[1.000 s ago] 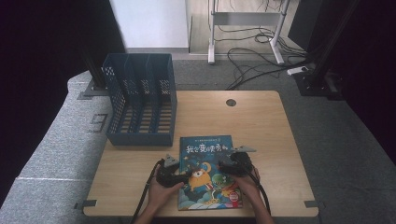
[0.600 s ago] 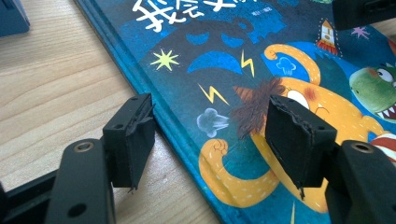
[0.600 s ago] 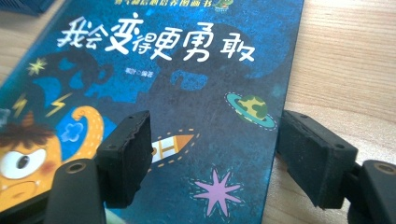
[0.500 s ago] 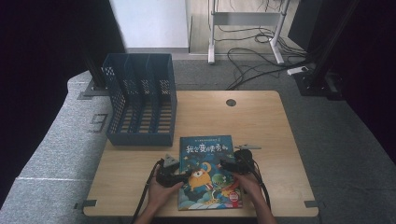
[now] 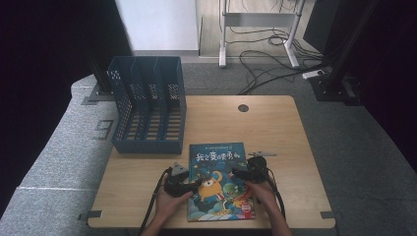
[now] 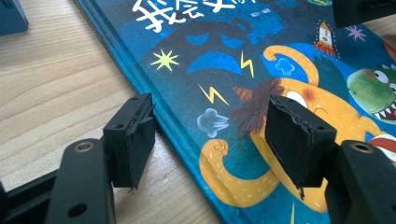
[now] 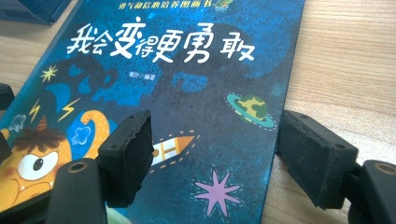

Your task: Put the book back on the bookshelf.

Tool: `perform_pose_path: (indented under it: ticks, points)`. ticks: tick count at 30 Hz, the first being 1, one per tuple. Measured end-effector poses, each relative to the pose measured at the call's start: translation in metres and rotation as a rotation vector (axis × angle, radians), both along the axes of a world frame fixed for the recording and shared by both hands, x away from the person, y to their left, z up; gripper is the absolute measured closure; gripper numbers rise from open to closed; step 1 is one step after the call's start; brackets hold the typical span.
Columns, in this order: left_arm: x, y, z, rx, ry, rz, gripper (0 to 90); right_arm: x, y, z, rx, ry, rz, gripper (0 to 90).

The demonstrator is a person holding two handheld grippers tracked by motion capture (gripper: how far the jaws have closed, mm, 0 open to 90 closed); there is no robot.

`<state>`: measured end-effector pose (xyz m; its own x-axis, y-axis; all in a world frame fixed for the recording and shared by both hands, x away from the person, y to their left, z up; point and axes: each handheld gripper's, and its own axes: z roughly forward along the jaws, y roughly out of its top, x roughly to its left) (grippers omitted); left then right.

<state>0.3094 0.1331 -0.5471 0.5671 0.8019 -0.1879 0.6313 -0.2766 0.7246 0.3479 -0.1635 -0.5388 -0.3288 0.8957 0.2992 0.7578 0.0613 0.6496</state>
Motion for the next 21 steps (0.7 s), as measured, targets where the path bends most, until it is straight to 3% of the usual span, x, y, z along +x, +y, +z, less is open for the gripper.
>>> perform_pose_path:
  ticks: [7,11,21]
  points:
    - [0.001,0.001,0.000,-0.007,0.003,-0.005,32.4,0.000,-0.005,0.001,0.042,0.004,-0.007,29.7]
    - [0.001,0.002,0.000,-0.011,0.004,0.003,32.1,-0.001,-0.009,0.005,0.105,0.006,-0.014,29.6]
    - [0.002,0.004,0.000,-0.012,0.008,-0.004,32.0,-0.001,-0.012,0.007,0.142,0.007,-0.004,30.0]
